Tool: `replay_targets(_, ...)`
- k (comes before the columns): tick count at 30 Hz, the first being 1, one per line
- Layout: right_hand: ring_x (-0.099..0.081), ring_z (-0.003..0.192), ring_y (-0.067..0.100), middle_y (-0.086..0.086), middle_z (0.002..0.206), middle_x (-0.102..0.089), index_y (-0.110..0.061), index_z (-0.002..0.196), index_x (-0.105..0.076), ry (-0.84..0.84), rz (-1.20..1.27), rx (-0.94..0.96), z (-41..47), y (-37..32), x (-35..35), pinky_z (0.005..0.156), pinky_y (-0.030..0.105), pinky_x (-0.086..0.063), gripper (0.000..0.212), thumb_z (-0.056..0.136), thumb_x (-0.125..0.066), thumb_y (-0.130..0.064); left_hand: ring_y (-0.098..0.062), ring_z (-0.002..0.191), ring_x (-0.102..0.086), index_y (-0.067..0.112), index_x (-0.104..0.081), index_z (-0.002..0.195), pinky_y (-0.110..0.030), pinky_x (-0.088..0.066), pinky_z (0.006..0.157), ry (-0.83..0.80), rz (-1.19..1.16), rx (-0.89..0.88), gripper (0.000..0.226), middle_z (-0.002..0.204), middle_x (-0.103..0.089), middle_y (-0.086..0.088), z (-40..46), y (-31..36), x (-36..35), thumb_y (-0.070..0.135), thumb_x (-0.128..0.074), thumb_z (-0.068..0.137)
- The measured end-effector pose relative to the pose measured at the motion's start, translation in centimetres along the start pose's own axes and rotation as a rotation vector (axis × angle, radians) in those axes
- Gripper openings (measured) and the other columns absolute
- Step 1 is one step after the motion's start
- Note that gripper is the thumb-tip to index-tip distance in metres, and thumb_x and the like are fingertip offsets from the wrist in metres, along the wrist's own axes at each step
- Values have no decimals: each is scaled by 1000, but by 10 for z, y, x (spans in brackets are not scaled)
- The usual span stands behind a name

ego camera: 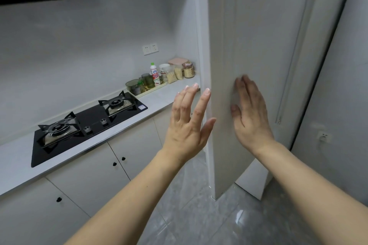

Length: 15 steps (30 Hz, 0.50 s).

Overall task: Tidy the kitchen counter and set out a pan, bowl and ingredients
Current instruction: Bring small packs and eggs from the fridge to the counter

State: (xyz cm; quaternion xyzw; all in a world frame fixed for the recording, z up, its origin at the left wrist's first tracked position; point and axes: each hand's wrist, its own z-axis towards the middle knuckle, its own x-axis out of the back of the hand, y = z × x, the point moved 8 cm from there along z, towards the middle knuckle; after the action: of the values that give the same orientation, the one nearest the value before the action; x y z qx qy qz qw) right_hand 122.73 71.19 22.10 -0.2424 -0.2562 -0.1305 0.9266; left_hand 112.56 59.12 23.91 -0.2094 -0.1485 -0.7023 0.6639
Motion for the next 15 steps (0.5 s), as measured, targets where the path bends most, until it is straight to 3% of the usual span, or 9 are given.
replay_targets(8,-8,148,24,3,161,-4,-22,153,-7,-85,-56,14,9,12,-12,117,52,-19,64,98,-34,-40,-37,143,-27,8,-27,148,-57,-27,114,-16,54,15,61,152,-24,-16,0,-9,-13,23,-57,96)
replay_targets(15,3,149,24,2,162,2,-28,153,2,-130,-146,2,25,17,-35,120,47,-7,74,92,-33,-52,-36,146,-22,3,-23,148,-58,-31,111,-38,4,111,60,154,-23,-24,0,-34,-16,10,-52,96)
